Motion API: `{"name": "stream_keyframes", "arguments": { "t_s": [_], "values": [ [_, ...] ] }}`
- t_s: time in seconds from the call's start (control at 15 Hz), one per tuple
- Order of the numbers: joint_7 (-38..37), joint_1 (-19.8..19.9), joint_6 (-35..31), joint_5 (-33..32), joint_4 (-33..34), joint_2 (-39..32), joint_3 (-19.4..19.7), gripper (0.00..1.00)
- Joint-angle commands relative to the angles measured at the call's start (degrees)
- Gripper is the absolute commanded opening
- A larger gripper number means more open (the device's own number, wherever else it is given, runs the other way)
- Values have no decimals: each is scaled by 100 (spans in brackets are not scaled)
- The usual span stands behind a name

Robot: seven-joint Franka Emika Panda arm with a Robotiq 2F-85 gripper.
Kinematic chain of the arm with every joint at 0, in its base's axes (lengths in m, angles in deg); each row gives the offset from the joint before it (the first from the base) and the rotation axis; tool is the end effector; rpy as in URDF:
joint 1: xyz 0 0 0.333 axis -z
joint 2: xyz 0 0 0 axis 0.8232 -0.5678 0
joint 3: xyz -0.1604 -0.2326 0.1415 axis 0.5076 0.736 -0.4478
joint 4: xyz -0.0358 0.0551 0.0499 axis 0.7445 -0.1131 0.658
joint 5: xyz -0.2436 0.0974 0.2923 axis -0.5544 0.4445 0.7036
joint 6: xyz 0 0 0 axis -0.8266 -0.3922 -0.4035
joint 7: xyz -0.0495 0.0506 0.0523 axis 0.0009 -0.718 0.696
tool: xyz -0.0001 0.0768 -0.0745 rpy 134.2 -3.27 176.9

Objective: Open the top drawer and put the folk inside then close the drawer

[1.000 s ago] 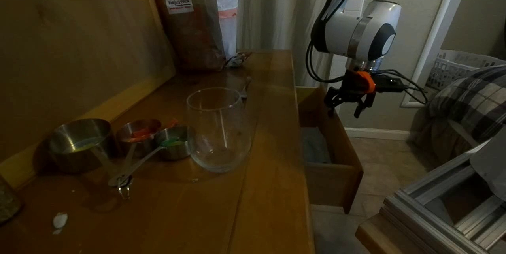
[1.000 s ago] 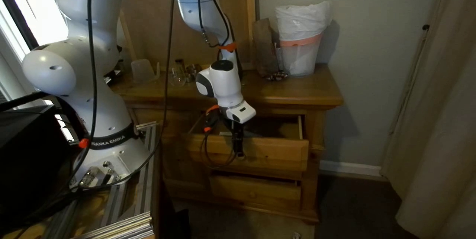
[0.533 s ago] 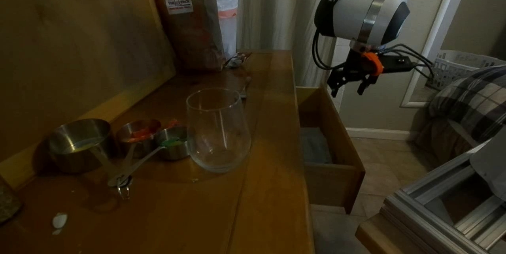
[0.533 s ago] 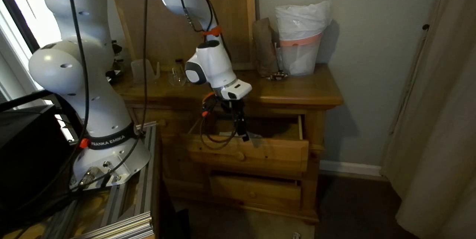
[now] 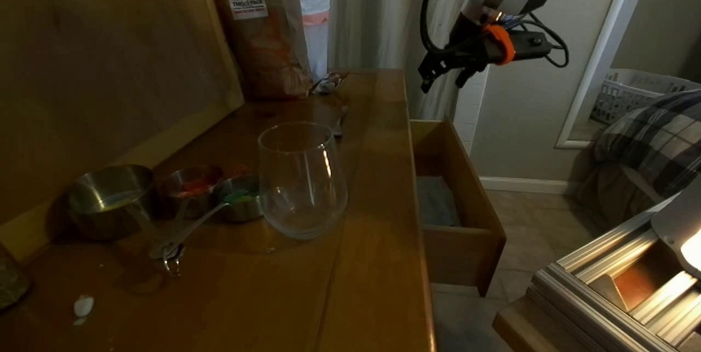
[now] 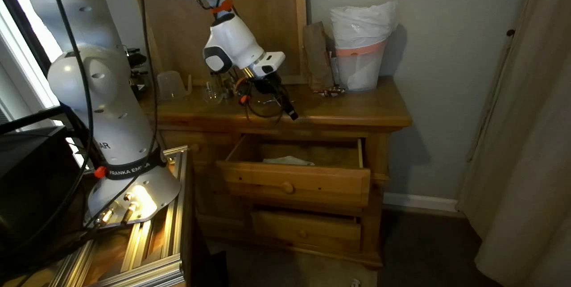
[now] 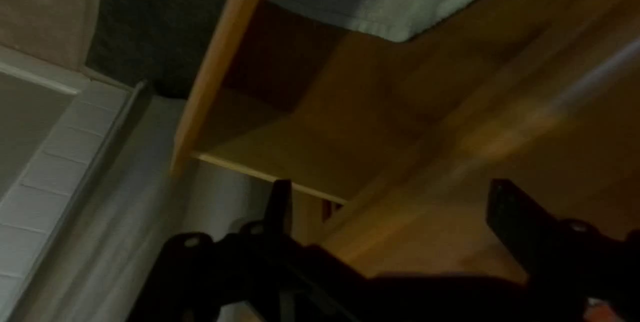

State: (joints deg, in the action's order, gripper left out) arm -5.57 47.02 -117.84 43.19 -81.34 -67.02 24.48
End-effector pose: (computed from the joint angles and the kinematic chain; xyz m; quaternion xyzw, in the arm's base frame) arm 0.3718 0.0952 0.2520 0.9664 -0.0260 0.2557 0.0074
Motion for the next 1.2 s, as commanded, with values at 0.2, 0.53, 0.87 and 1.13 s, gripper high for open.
{"name": "stream_keyframes", "arguments": {
  "t_s": [0.2,0.53,0.87,1.13],
  "values": [
    [-117,-90,148,-75,-36,305,-84,100],
    [93,-622,126,101,409,734,-724,100],
    [1740,-862,-905,1878,930,-791,-1132,100],
    [3284,-862,-1707,3132,1722,-1451,-1451,100]
  ]
}}
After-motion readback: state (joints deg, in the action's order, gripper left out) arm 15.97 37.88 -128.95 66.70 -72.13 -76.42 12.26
